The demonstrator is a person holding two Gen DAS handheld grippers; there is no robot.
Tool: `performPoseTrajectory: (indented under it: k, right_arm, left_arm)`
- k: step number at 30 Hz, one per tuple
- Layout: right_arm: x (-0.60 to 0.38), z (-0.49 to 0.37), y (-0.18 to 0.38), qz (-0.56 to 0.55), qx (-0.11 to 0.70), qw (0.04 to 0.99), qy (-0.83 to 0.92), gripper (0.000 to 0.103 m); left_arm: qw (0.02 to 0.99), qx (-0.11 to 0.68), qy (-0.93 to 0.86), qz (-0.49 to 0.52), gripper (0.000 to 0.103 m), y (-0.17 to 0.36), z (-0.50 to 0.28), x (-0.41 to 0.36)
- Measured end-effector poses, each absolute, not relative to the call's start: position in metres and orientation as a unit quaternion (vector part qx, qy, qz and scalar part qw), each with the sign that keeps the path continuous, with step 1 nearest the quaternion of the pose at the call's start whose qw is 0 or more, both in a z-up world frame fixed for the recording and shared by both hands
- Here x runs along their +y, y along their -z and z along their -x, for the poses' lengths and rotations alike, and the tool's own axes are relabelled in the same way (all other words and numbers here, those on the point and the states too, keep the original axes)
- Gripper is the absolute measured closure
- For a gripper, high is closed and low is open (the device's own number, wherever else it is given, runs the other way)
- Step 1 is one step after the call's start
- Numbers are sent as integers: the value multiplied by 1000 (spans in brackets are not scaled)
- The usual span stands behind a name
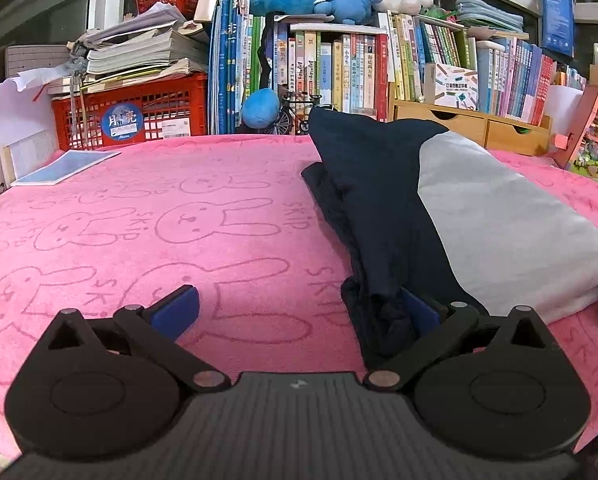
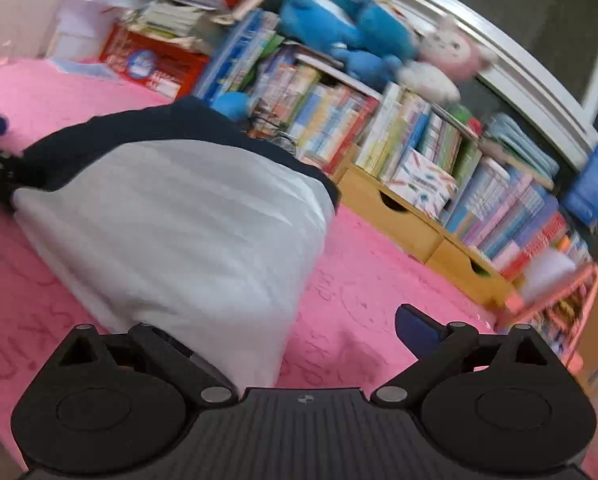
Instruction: Fold clothes
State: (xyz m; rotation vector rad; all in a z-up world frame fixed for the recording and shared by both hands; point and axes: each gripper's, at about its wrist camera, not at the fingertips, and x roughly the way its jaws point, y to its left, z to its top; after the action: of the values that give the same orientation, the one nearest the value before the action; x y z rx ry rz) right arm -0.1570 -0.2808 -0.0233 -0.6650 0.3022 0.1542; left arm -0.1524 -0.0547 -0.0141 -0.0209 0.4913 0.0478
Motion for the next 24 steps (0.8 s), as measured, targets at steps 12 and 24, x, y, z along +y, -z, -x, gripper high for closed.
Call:
performPoseTrajectory:
  k: [12,24]
  right_arm:
    - [-307,149,22,312,175,928,-103,1]
    - [-315,155,16,285,185,930,-138,0]
  left_arm:
    - [967,254,5,7,0,10,159,-48]
    - [963,238,-11,-124,0,-11,195,-69]
